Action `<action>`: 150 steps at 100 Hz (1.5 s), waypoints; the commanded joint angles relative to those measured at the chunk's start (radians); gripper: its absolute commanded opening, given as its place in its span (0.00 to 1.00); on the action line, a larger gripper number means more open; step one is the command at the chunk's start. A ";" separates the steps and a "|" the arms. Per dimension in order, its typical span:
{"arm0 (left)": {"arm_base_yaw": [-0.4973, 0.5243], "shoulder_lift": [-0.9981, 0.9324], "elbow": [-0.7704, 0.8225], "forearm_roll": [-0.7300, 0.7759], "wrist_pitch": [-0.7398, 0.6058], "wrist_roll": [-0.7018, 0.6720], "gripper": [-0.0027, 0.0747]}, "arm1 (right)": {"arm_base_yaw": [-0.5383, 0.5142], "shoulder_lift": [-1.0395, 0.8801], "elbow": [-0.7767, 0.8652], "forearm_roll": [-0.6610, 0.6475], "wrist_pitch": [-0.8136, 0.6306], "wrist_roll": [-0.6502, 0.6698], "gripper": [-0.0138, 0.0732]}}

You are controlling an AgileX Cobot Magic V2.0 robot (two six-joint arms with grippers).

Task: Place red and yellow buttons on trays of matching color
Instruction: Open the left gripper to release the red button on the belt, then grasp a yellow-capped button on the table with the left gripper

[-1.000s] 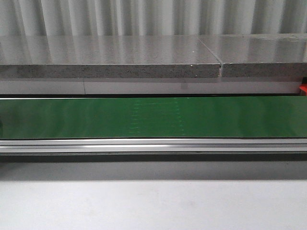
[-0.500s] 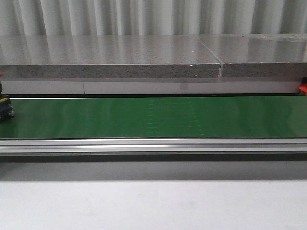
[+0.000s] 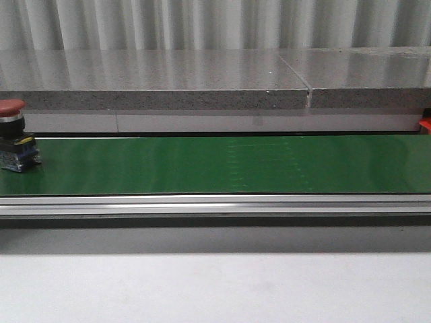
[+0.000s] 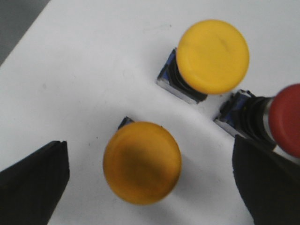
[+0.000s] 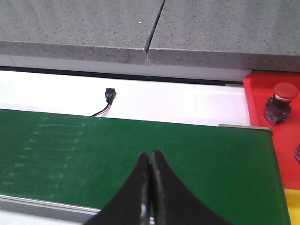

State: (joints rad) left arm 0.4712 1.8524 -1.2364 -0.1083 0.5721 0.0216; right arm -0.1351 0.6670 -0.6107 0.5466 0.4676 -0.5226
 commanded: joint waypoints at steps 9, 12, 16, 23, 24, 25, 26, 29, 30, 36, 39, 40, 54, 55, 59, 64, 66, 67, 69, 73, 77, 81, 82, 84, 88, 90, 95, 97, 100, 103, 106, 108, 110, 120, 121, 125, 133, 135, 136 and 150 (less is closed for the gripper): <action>0.004 -0.004 -0.069 -0.003 -0.041 -0.012 0.92 | 0.002 -0.005 -0.024 0.013 -0.056 -0.008 0.08; 0.004 0.004 -0.071 -0.003 -0.041 -0.012 0.92 | 0.002 -0.005 -0.024 0.013 -0.056 -0.008 0.08; 0.004 0.014 -0.076 -0.003 -0.039 -0.012 0.92 | 0.002 -0.005 -0.024 0.013 -0.056 -0.008 0.08; 0.004 0.025 -0.075 -0.003 -0.038 -0.015 0.90 | 0.002 -0.005 -0.024 0.013 -0.056 -0.008 0.08; 0.004 0.026 -0.075 -0.003 -0.038 -0.015 0.90 | 0.002 -0.005 -0.024 0.013 -0.056 -0.008 0.08; 0.004 0.028 -0.075 -0.003 -0.038 -0.015 0.89 | 0.002 -0.005 -0.024 0.013 -0.056 -0.008 0.08; 0.004 0.028 -0.075 -0.003 -0.038 -0.015 0.88 | 0.002 -0.005 -0.024 0.013 -0.056 -0.008 0.08; 0.004 0.030 -0.075 -0.003 -0.036 -0.015 0.85 | 0.002 -0.005 -0.024 0.013 -0.056 -0.008 0.08; 0.004 0.032 -0.075 -0.003 -0.036 -0.015 0.84 | 0.002 -0.005 -0.024 0.013 -0.056 -0.008 0.08; 0.004 0.032 -0.075 -0.003 -0.036 -0.015 0.75 | 0.002 -0.005 -0.024 0.013 -0.056 -0.008 0.08; 0.004 0.032 -0.075 -0.003 -0.036 -0.015 0.70 | 0.002 -0.005 -0.024 0.013 -0.056 -0.008 0.08; 0.004 0.032 -0.075 -0.003 -0.036 -0.015 0.67 | 0.002 -0.005 -0.024 0.013 -0.056 -0.008 0.08; 0.004 0.028 -0.075 -0.003 -0.034 -0.015 0.33 | 0.002 -0.005 -0.024 0.013 -0.056 -0.008 0.08; 0.004 0.025 -0.075 -0.003 -0.034 -0.015 0.31 | 0.002 -0.005 -0.024 0.013 -0.056 -0.008 0.08; 0.004 0.020 -0.075 -0.003 -0.034 -0.015 0.21 | 0.002 -0.005 -0.024 0.013 -0.056 -0.008 0.08; 0.004 0.008 -0.075 -0.003 -0.034 -0.015 0.10 | 0.002 -0.005 -0.024 0.013 -0.056 -0.008 0.08; 0.004 0.002 -0.075 -0.003 -0.034 -0.015 0.06 | 0.002 -0.005 -0.024 0.013 -0.056 -0.008 0.08; 0.004 -0.002 -0.075 -0.003 -0.034 -0.015 0.04 | 0.002 -0.005 -0.024 0.013 -0.056 -0.008 0.08; 0.004 -0.010 -0.075 -0.003 -0.034 -0.015 0.00 | 0.002 -0.005 -0.024 0.013 -0.056 -0.008 0.08; 0.004 -0.023 -0.075 -0.003 -0.029 -0.015 0.01 | 0.002 -0.005 -0.024 0.013 -0.056 -0.008 0.08; 0.004 -0.043 -0.075 -0.003 -0.018 -0.015 0.01 | 0.002 -0.005 -0.024 0.013 -0.056 -0.008 0.08; 0.004 -0.068 -0.075 -0.003 -0.006 -0.015 0.01 | 0.002 -0.005 -0.024 0.013 -0.056 -0.008 0.08; 0.002 -0.073 -0.075 -0.003 0.000 -0.015 0.01 | 0.002 -0.005 -0.024 0.013 -0.056 -0.008 0.08; 0.002 -0.087 -0.075 -0.003 0.008 -0.015 0.01 | 0.002 -0.005 -0.024 0.013 -0.056 -0.008 0.08; 0.000 -0.116 -0.075 -0.001 0.020 -0.015 0.01 | 0.002 -0.005 -0.024 0.013 -0.056 -0.008 0.08; -0.003 -0.132 -0.075 0.000 0.025 -0.015 0.01 | 0.002 -0.005 -0.024 0.013 -0.056 -0.008 0.08; -0.009 -0.173 -0.075 0.001 0.038 -0.015 0.01 | 0.002 -0.005 -0.024 0.013 -0.056 -0.008 0.08; -0.010 -0.190 -0.075 0.001 0.043 -0.015 0.01 | 0.002 -0.005 -0.024 0.013 -0.056 -0.008 0.08; -0.013 -0.213 -0.075 0.001 0.052 -0.015 0.01 | 0.002 -0.005 -0.024 0.013 -0.056 -0.008 0.08; -0.022 -0.238 -0.075 0.001 0.060 -0.015 0.01 | 0.002 -0.005 -0.024 0.013 -0.056 -0.008 0.08; -0.029 -0.262 -0.075 0.001 0.068 -0.015 0.01 | 0.002 -0.005 -0.024 0.013 -0.056 -0.008 0.08; -0.035 -0.280 -0.075 0.001 0.075 -0.015 0.01 | 0.002 -0.005 -0.024 0.013 -0.056 -0.008 0.08; -0.043 -0.297 -0.075 0.001 0.083 -0.015 0.01 | 0.002 -0.005 -0.024 0.013 -0.056 -0.008 0.08; -0.101 -0.368 -0.075 0.001 0.128 -0.011 0.01 | 0.002 -0.005 -0.024 0.013 -0.056 -0.008 0.08; -0.106 -0.376 -0.075 0.001 0.135 -0.005 0.01 | 0.002 -0.005 -0.024 0.013 -0.056 -0.008 0.08; -0.141 -0.396 -0.075 0.001 0.149 0.000 0.01 | 0.002 -0.005 -0.024 0.013 -0.056 -0.008 0.08; -0.210 -0.416 -0.067 0.001 0.168 0.022 0.01 | 0.002 -0.005 -0.024 0.013 -0.056 -0.008 0.08; -0.229 -0.420 -0.066 0.001 0.168 0.022 0.01 | 0.002 -0.005 -0.024 0.013 -0.056 -0.008 0.08; -0.241 -0.421 -0.063 0.001 0.168 0.022 0.01 | 0.002 -0.005 -0.024 0.013 -0.056 -0.008 0.08; -0.339 -0.421 -0.010 0.001 0.138 0.022 0.01 | 0.002 -0.005 -0.024 0.013 -0.056 -0.008 0.08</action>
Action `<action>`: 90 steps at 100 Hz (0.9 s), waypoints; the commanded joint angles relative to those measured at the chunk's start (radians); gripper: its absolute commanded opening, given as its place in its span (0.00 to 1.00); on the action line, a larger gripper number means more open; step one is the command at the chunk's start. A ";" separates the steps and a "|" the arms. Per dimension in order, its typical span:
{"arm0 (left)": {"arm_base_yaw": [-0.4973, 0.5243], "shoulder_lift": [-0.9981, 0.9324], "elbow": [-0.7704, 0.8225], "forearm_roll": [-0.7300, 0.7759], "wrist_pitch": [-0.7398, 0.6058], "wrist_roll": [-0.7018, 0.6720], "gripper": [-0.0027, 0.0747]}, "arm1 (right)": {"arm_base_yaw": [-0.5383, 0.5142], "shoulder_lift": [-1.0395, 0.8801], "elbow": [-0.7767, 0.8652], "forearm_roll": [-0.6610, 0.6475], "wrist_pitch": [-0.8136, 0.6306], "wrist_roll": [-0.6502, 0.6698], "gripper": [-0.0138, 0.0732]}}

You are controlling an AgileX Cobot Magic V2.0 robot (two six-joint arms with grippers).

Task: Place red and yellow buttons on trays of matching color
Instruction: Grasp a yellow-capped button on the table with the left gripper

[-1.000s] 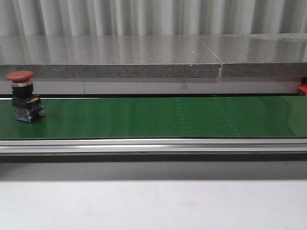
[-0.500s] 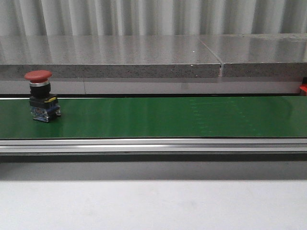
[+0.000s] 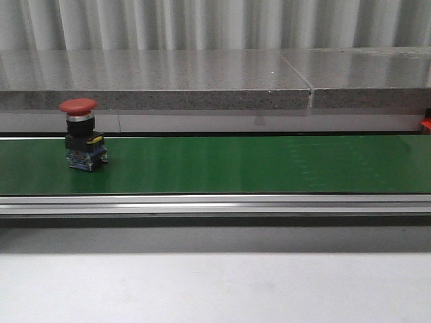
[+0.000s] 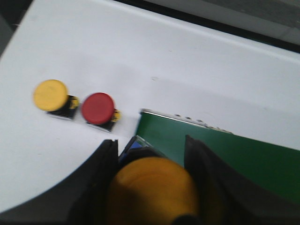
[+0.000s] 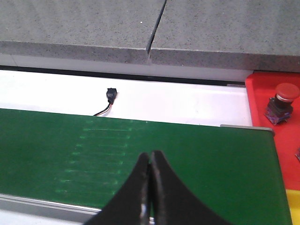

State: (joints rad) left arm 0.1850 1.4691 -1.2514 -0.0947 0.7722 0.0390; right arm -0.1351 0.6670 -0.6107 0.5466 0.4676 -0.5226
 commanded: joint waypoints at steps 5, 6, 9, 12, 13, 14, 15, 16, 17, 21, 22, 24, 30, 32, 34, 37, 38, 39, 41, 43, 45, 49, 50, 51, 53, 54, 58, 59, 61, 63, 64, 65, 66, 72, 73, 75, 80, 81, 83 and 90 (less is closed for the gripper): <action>-0.078 -0.038 0.032 -0.013 -0.083 0.005 0.01 | 0.002 -0.005 -0.024 0.013 -0.056 -0.008 0.08; -0.081 -0.038 0.036 -0.013 -0.089 0.005 0.01 | 0.002 -0.005 -0.024 0.013 -0.056 -0.008 0.08; -0.097 -0.038 0.055 -0.013 -0.104 0.005 0.01 | 0.002 -0.005 -0.024 0.013 -0.056 -0.008 0.08; -0.106 -0.038 0.071 -0.013 -0.121 0.005 0.01 | 0.002 -0.005 -0.024 0.013 -0.056 -0.008 0.08; -0.108 -0.038 0.075 -0.013 -0.131 0.005 0.01 | 0.002 -0.005 -0.024 0.013 -0.056 -0.008 0.08; -0.113 -0.038 0.082 -0.013 -0.136 0.005 0.01 | 0.002 -0.005 -0.024 0.013 -0.056 -0.008 0.08; -0.114 -0.038 0.086 -0.013 -0.140 0.005 0.01 | 0.002 -0.005 -0.024 0.013 -0.056 -0.008 0.08; -0.118 -0.038 0.094 -0.013 -0.150 0.005 0.01 | 0.002 -0.005 -0.024 0.013 -0.056 -0.008 0.08; -0.119 -0.038 0.097 -0.013 -0.155 0.005 0.01 | 0.002 -0.005 -0.024 0.013 -0.056 -0.008 0.08; -0.125 -0.038 0.118 -0.013 -0.182 0.003 0.01 | 0.002 -0.005 -0.024 0.013 -0.056 -0.008 0.08; -0.126 -0.038 0.121 -0.013 -0.186 0.003 0.01 | 0.002 -0.005 -0.024 0.013 -0.056 -0.008 0.08; -0.127 -0.038 0.130 -0.013 -0.196 0.003 0.01 | 0.002 -0.005 -0.024 0.013 -0.056 -0.008 0.08; -0.129 -0.032 0.145 -0.013 -0.210 0.003 0.01 | 0.002 -0.005 -0.024 0.013 -0.056 -0.008 0.08; -0.129 -0.027 0.148 -0.013 -0.210 0.003 0.01 | 0.002 -0.005 -0.024 0.013 -0.056 -0.008 0.08; -0.129 -0.024 0.150 -0.013 -0.210 0.003 0.01 | 0.002 -0.005 -0.024 0.013 -0.056 -0.008 0.08; -0.129 -0.018 0.153 -0.013 -0.208 0.003 0.01 | 0.002 -0.005 -0.024 0.013 -0.056 -0.008 0.08; -0.129 -0.015 0.153 -0.013 -0.208 0.003 0.01 | 0.002 -0.005 -0.024 0.013 -0.056 -0.008 0.08; -0.129 -0.010 0.155 -0.013 -0.208 0.003 0.01 | 0.002 -0.005 -0.024 0.013 -0.056 -0.008 0.08; -0.129 -0.006 0.155 -0.013 -0.208 0.003 0.01 | 0.002 -0.005 -0.024 0.013 -0.056 -0.008 0.08; -0.129 0.000 0.155 -0.013 -0.208 0.003 0.01 | 0.002 -0.005 -0.024 0.013 -0.056 -0.008 0.08; -0.129 0.004 0.155 -0.013 -0.208 0.003 0.01 | 0.002 -0.005 -0.024 0.013 -0.056 -0.008 0.08; -0.129 0.016 0.157 -0.013 -0.208 0.003 0.01 | 0.002 -0.005 -0.024 0.013 -0.056 -0.008 0.08; -0.129 0.020 0.157 -0.013 -0.208 0.003 0.01 | 0.002 -0.005 -0.024 0.013 -0.056 -0.008 0.08; -0.129 0.022 0.157 -0.013 -0.208 0.003 0.01 | 0.002 -0.005 -0.024 0.013 -0.056 -0.008 0.08; -0.129 0.029 0.157 -0.013 -0.208 0.003 0.01 | 0.002 -0.005 -0.024 0.013 -0.056 -0.008 0.08; -0.129 0.031 0.157 -0.013 -0.208 0.003 0.01 | 0.002 -0.005 -0.024 0.013 -0.056 -0.008 0.08; -0.129 0.043 0.157 -0.013 -0.208 0.003 0.01 | 0.002 -0.005 -0.024 0.013 -0.056 -0.008 0.08; -0.129 0.046 0.157 -0.013 -0.208 0.003 0.01 | 0.002 -0.005 -0.024 0.013 -0.056 -0.008 0.08; -0.129 0.052 0.157 -0.013 -0.206 0.001 0.01 | 0.002 -0.005 -0.024 0.013 -0.056 -0.008 0.08; -0.129 0.059 0.157 -0.013 -0.206 0.001 0.01 | 0.002 -0.005 -0.024 0.013 -0.056 -0.008 0.08; -0.129 0.063 0.157 -0.014 -0.206 0.001 0.01 | 0.002 -0.005 -0.024 0.013 -0.056 -0.008 0.08; -0.129 0.064 0.157 -0.014 -0.204 0.001 0.01 | 0.002 -0.005 -0.024 0.013 -0.056 -0.008 0.08; -0.129 0.064 0.157 -0.017 -0.204 0.001 0.01 | 0.002 -0.005 -0.024 0.013 -0.056 -0.008 0.08; -0.129 0.080 0.157 -0.018 -0.192 0.001 0.01 | 0.002 -0.005 -0.024 0.013 -0.056 -0.008 0.08; -0.129 0.079 0.157 -0.018 -0.191 0.001 0.01 | 0.002 -0.005 -0.024 0.013 -0.056 -0.008 0.08; -0.129 0.079 0.157 -0.020 -0.187 0.001 0.01 | 0.002 -0.005 -0.024 0.013 -0.056 -0.008 0.08; -0.129 0.079 0.157 -0.020 -0.186 0.001 0.03 | 0.002 -0.005 -0.024 0.013 -0.056 -0.008 0.08; -0.129 0.079 0.157 -0.020 -0.186 0.001 0.04 | 0.002 -0.005 -0.024 0.013 -0.056 -0.008 0.08; -0.129 0.077 0.157 -0.020 -0.186 0.001 0.05 | 0.002 -0.005 -0.024 0.013 -0.056 -0.008 0.08; -0.129 0.076 0.153 -0.020 -0.186 0.001 0.18 | 0.002 -0.005 -0.024 0.013 -0.056 -0.008 0.08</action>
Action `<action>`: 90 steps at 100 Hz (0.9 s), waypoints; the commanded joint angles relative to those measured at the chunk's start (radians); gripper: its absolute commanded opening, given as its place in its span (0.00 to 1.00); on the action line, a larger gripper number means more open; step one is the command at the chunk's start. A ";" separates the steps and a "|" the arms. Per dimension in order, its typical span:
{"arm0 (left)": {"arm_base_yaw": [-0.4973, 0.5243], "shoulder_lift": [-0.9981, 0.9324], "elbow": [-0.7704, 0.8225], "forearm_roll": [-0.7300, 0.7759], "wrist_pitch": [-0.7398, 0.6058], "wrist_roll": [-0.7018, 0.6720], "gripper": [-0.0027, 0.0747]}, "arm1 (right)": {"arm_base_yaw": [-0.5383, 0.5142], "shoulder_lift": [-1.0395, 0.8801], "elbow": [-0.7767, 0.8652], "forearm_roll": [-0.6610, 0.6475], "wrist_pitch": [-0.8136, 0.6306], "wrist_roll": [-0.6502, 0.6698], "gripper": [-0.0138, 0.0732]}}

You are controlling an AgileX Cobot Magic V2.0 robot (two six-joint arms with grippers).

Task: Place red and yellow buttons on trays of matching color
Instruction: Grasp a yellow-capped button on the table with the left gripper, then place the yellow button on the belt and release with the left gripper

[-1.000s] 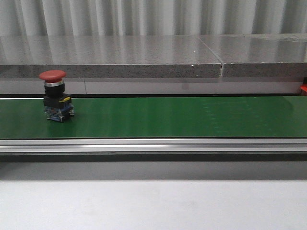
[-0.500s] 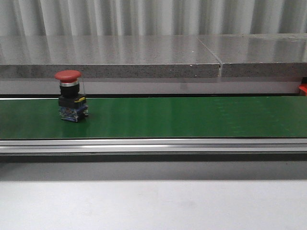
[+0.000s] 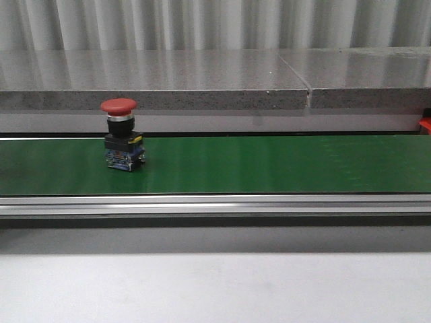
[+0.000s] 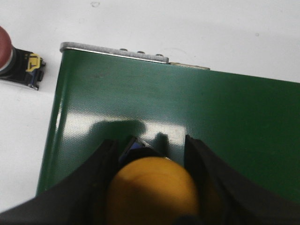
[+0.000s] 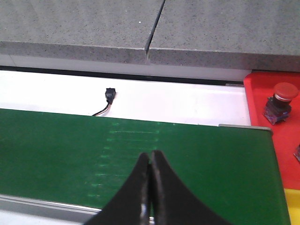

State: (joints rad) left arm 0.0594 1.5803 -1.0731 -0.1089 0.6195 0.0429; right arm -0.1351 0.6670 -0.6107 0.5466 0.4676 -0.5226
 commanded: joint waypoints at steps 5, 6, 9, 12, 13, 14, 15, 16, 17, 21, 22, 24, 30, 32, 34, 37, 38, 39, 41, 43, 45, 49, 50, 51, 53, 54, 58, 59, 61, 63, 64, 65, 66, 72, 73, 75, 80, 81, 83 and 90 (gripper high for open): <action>-0.004 -0.040 -0.030 -0.006 -0.033 -0.003 0.33 | 0.002 -0.005 -0.024 0.013 -0.056 -0.008 0.08; -0.004 -0.040 -0.030 -0.006 -0.033 -0.003 0.36 | 0.002 -0.005 -0.024 0.013 -0.056 -0.008 0.08; -0.004 -0.042 -0.032 -0.008 -0.033 -0.003 0.46 | 0.002 -0.005 -0.024 0.013 -0.056 -0.008 0.08; -0.004 -0.045 -0.032 -0.008 -0.033 -0.003 0.59 | 0.002 -0.005 -0.024 0.013 -0.056 -0.008 0.08; -0.004 -0.045 -0.032 -0.011 -0.033 -0.003 0.61 | 0.002 -0.005 -0.024 0.013 -0.056 -0.008 0.08; -0.004 -0.045 -0.032 -0.013 -0.033 -0.003 0.64 | 0.002 -0.005 -0.024 0.013 -0.056 -0.008 0.08; -0.004 -0.047 -0.032 -0.015 -0.032 -0.003 0.68 | 0.002 -0.005 -0.024 0.013 -0.056 -0.008 0.08; -0.004 -0.047 -0.032 -0.017 -0.030 -0.003 0.71 | 0.002 -0.005 -0.024 0.013 -0.056 -0.008 0.08; -0.004 -0.047 -0.032 -0.020 -0.030 -0.003 0.75 | 0.002 -0.005 -0.024 0.013 -0.056 -0.008 0.08; -0.004 -0.051 -0.032 -0.025 -0.028 -0.003 0.85 | 0.002 -0.005 -0.024 0.013 -0.056 -0.008 0.08; -0.004 -0.050 -0.032 -0.027 -0.026 -0.003 0.88 | 0.002 -0.005 -0.024 0.013 -0.056 -0.008 0.08; -0.004 -0.053 -0.032 -0.030 -0.026 -0.003 0.91 | 0.002 -0.005 -0.024 0.013 -0.056 -0.008 0.08; -0.004 -0.063 -0.032 -0.034 -0.026 -0.003 0.95 | 0.002 -0.005 -0.024 0.013 -0.056 -0.008 0.08; -0.004 -0.065 -0.032 -0.036 -0.029 -0.003 0.94 | 0.002 -0.005 -0.024 0.013 -0.056 -0.008 0.08; -0.004 -0.071 -0.032 -0.036 -0.031 -0.003 0.93 | 0.002 -0.005 -0.024 0.013 -0.056 -0.008 0.08; -0.004 -0.080 -0.032 -0.036 -0.036 -0.003 0.92 | 0.002 -0.005 -0.024 0.013 -0.056 -0.008 0.08; -0.004 -0.082 -0.032 -0.036 -0.036 -0.003 0.91 | 0.002 -0.005 -0.024 0.013 -0.056 -0.008 0.08; -0.004 -0.085 -0.032 -0.036 -0.036 -0.003 0.90 | 0.002 -0.005 -0.024 0.013 -0.056 -0.008 0.08; -0.004 -0.093 -0.032 -0.036 -0.040 -0.001 0.89 | 0.002 -0.005 -0.024 0.013 -0.056 -0.008 0.08; -0.004 -0.101 -0.032 -0.036 -0.040 -0.001 0.89 | 0.002 -0.005 -0.024 0.013 -0.056 -0.008 0.08; -0.004 -0.110 -0.032 -0.036 -0.042 -0.001 0.88 | 0.002 -0.005 -0.024 0.013 -0.056 -0.008 0.08; -0.006 -0.131 -0.032 -0.036 -0.047 0.001 0.87 | 0.002 -0.005 -0.024 0.013 -0.056 -0.008 0.08; -0.008 -0.135 -0.032 -0.036 -0.047 0.001 0.87 | 0.002 -0.005 -0.024 0.013 -0.056 -0.008 0.08; -0.010 -0.143 -0.032 -0.036 -0.047 0.001 0.87 | 0.002 -0.005 -0.024 0.013 -0.056 -0.008 0.08; -0.012 -0.151 -0.032 -0.036 -0.047 0.003 0.86 | 0.002 -0.005 -0.024 0.013 -0.056 -0.008 0.08; -0.012 -0.160 -0.032 -0.036 -0.047 0.005 0.86 | 0.002 -0.005 -0.024 0.013 -0.056 -0.008 0.08; -0.023 -0.186 -0.032 -0.036 -0.052 0.020 0.86 | 0.002 -0.005 -0.024 0.013 -0.056 -0.008 0.08; -0.025 -0.191 -0.032 -0.036 -0.051 0.026 0.86 | 0.002 -0.005 -0.024 0.013 -0.056 -0.008 0.08; -0.032 -0.205 -0.032 -0.036 -0.057 0.034 0.86 | 0.002 -0.005 -0.024 0.013 -0.056 -0.008 0.08; -0.041 -0.220 -0.032 -0.036 -0.062 0.039 0.86 | 0.002 -0.005 -0.024 0.013 -0.056 -0.008 0.08; -0.047 -0.225 -0.032 -0.036 -0.064 0.044 0.86 | 0.002 -0.005 -0.024 0.013 -0.056 -0.008 0.08; -0.050 -0.235 -0.032 -0.036 -0.066 0.044 0.86 | 0.002 -0.005 -0.024 0.013 -0.056 -0.008 0.08; -0.053 -0.240 -0.030 -0.036 -0.071 0.046 0.86 | 0.002 -0.005 -0.024 0.013 -0.056 -0.008 0.08; -0.084 -0.285 -0.025 -0.036 -0.088 0.046 0.86 | 0.002 -0.005 -0.024 0.013 -0.056 -0.008 0.08; -0.087 -0.291 -0.024 -0.036 -0.092 0.046 0.86 | 0.002 -0.005 -0.024 0.013 -0.056 -0.008 0.08; -0.097 -0.306 -0.018 -0.036 -0.096 0.049 0.86 | 0.002 -0.005 -0.024 0.013 -0.056 -0.008 0.08; -0.121 -0.342 -0.007 -0.032 -0.104 0.053 0.86 | 0.002 -0.005 -0.024 0.013 -0.056 -0.008 0.08; -0.128 -0.347 -0.005 -0.028 -0.106 0.053 0.86 | 0.002 -0.005 -0.024 0.013 -0.056 -0.008 0.08; -0.137 -0.364 0.002 -0.023 -0.110 0.053 0.86 | 0.002 -0.005 -0.024 0.013 -0.056 -0.008 0.08; -0.162 -0.423 0.035 -0.016 -0.131 0.053 0.86 | 0.002 -0.005 -0.024 0.013 -0.056 -0.008 0.08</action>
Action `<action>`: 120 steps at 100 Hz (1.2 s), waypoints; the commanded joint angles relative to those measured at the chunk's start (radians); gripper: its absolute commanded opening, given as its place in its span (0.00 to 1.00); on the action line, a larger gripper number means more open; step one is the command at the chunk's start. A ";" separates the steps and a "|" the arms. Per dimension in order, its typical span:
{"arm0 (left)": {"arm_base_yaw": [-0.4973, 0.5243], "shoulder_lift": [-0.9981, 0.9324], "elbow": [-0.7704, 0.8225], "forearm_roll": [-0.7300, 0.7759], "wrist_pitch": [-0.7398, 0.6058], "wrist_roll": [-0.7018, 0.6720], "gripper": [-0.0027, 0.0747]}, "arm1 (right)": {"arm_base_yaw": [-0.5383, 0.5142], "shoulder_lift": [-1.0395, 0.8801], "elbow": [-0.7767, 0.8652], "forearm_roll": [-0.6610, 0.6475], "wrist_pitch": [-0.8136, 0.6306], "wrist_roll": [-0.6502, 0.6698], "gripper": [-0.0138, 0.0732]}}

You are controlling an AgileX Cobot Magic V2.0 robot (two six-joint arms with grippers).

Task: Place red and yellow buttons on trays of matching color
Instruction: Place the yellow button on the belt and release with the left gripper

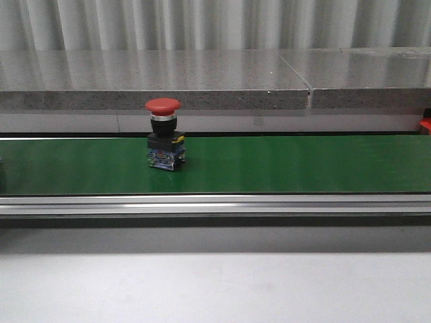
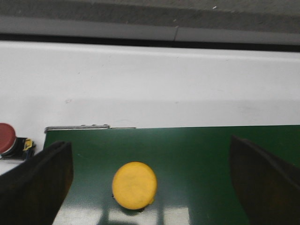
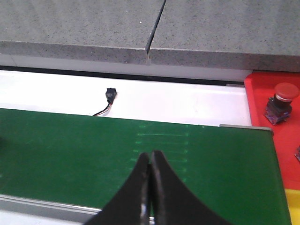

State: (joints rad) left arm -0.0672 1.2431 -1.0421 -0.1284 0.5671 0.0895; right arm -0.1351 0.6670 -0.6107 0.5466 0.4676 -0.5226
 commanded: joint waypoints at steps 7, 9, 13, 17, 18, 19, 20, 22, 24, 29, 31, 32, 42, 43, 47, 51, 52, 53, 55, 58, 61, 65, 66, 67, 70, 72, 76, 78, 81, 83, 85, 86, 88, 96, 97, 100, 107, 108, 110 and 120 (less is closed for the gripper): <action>-0.045 -0.148 0.049 0.006 -0.100 0.007 0.86 | 0.002 -0.005 -0.024 0.013 -0.056 -0.008 0.08; -0.046 -0.169 0.064 0.006 -0.108 0.007 0.86 | 0.002 -0.005 -0.024 0.013 -0.056 -0.008 0.08; -0.046 -0.210 0.099 0.006 -0.125 0.007 0.86 | 0.002 -0.005 -0.024 0.013 -0.056 -0.008 0.08; -0.046 -0.247 0.128 0.006 -0.141 0.007 0.86 | 0.002 -0.005 -0.024 0.013 -0.056 -0.008 0.08; -0.046 -0.262 0.140 0.006 -0.147 0.007 0.86 | 0.002 -0.005 -0.024 0.013 -0.056 -0.008 0.08; -0.046 -0.269 0.146 0.006 -0.151 0.007 0.86 | 0.002 -0.005 -0.024 0.013 -0.056 -0.008 0.08; -0.046 -0.284 0.159 0.006 -0.158 0.007 0.86 | 0.002 -0.005 -0.024 0.013 -0.056 -0.008 0.08; -0.046 -0.305 0.173 0.006 -0.170 0.005 0.86 | 0.002 -0.005 -0.024 0.013 -0.056 -0.008 0.08; -0.046 -0.320 0.192 0.006 -0.177 0.005 0.86 | 0.002 -0.005 -0.024 0.013 -0.056 -0.008 0.08; -0.046 -0.380 0.238 0.006 -0.199 0.005 0.86 | 0.002 -0.005 -0.024 0.013 -0.056 -0.008 0.08; -0.046 -0.394 0.257 0.006 -0.203 0.005 0.86 | 0.002 -0.005 -0.024 0.013 -0.056 -0.008 0.08; -0.046 -0.407 0.271 0.006 -0.208 0.003 0.86 | 0.002 -0.005 -0.024 0.013 -0.056 -0.008 0.08; -0.046 -0.511 0.358 0.006 -0.223 -0.005 0.86 | 0.002 -0.005 -0.024 0.013 -0.056 -0.008 0.08; -0.046 -0.526 0.363 0.006 -0.223 -0.005 0.86 | 0.002 -0.005 -0.024 0.013 -0.056 -0.008 0.08; -0.046 -0.562 0.398 -0.001 -0.223 -0.005 0.86 | 0.002 -0.005 -0.024 0.013 -0.056 -0.008 0.08; -0.046 -0.605 0.432 -0.010 -0.223 -0.005 0.86 | 0.002 -0.005 -0.024 0.013 -0.056 -0.008 0.08; -0.046 -0.612 0.438 -0.012 -0.223 -0.005 0.85 | 0.002 -0.005 -0.024 0.013 -0.056 -0.008 0.08; -0.046 -0.626 0.449 -0.013 -0.223 -0.005 0.85 | 0.002 -0.005 -0.024 0.013 -0.056 -0.008 0.08; -0.046 -0.646 0.466 -0.020 -0.223 -0.005 0.84 | 0.002 -0.005 -0.024 0.013 -0.056 -0.008 0.08; -0.046 -0.672 0.487 -0.029 -0.223 -0.005 0.82 | 0.002 -0.005 -0.024 0.013 -0.056 -0.008 0.08; -0.046 -0.697 0.507 -0.032 -0.223 -0.005 0.80 | 0.002 -0.005 -0.024 0.013 -0.056 -0.008 0.08; -0.046 -0.733 0.535 -0.032 -0.223 -0.005 0.75 | 0.002 -0.005 -0.024 0.013 -0.056 -0.008 0.08; -0.046 -0.738 0.540 -0.032 -0.223 -0.005 0.73 | 0.002 -0.005 -0.024 0.013 -0.056 -0.008 0.08; -0.046 -0.749 0.548 -0.032 -0.223 -0.005 0.71 | 0.002 -0.005 -0.024 0.013 -0.056 -0.008 0.08; -0.046 -0.770 0.564 -0.032 -0.223 -0.005 0.66 | 0.002 -0.005 -0.024 0.013 -0.056 -0.008 0.08; -0.046 -0.785 0.575 -0.032 -0.223 -0.005 0.61 | 0.002 -0.005 -0.024 0.013 -0.056 -0.008 0.08; -0.046 -0.812 0.594 -0.032 -0.223 -0.005 0.51 | 0.002 -0.005 -0.024 0.013 -0.056 -0.008 0.08; -0.046 -0.823 0.603 -0.032 -0.223 -0.005 0.47 | 0.002 -0.005 -0.024 0.013 -0.056 -0.008 0.08; -0.046 -0.837 0.612 -0.032 -0.223 -0.005 0.38 | 0.002 -0.005 -0.024 0.013 -0.056 -0.008 0.08; -0.046 -0.846 0.617 -0.032 -0.223 -0.005 0.31 | 0.002 -0.005 -0.024 0.013 -0.056 -0.008 0.08; -0.046 -0.853 0.620 -0.032 -0.223 -0.005 0.27 | 0.002 -0.005 -0.024 0.013 -0.056 -0.008 0.08; -0.046 -0.855 0.622 -0.032 -0.223 -0.005 0.23 | 0.002 -0.005 -0.024 0.013 -0.056 -0.008 0.08; -0.046 -0.860 0.625 -0.032 -0.223 -0.005 0.17 | 0.002 -0.005 -0.024 0.013 -0.056 -0.008 0.08; -0.046 -0.865 0.627 -0.032 -0.221 -0.005 0.01 | 0.002 -0.005 -0.024 0.013 -0.056 -0.008 0.08; -0.046 -0.865 0.627 -0.032 -0.221 -0.005 0.01 | 0.002 -0.005 -0.024 0.013 -0.056 -0.008 0.08; -0.046 -0.865 0.627 -0.032 -0.221 -0.005 0.01 | 0.002 -0.005 -0.024 0.013 -0.056 -0.008 0.08; -0.046 -0.865 0.627 -0.032 -0.221 -0.005 0.01 | 0.002 -0.004 -0.024 0.013 -0.057 -0.008 0.08; -0.046 -0.865 0.627 -0.032 -0.221 -0.005 0.01 | 0.002 -0.004 -0.024 0.013 -0.057 -0.008 0.08; -0.046 -0.865 0.627 -0.032 -0.221 -0.005 0.01 | 0.002 -0.004 -0.024 0.013 -0.057 -0.008 0.08; -0.046 -0.865 0.627 -0.032 -0.221 -0.005 0.01 | 0.002 -0.002 -0.024 0.013 -0.056 -0.008 0.08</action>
State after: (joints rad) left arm -0.1063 0.3739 -0.3871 -0.1449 0.4247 0.0913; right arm -0.1351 0.6670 -0.6107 0.5466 0.4676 -0.5226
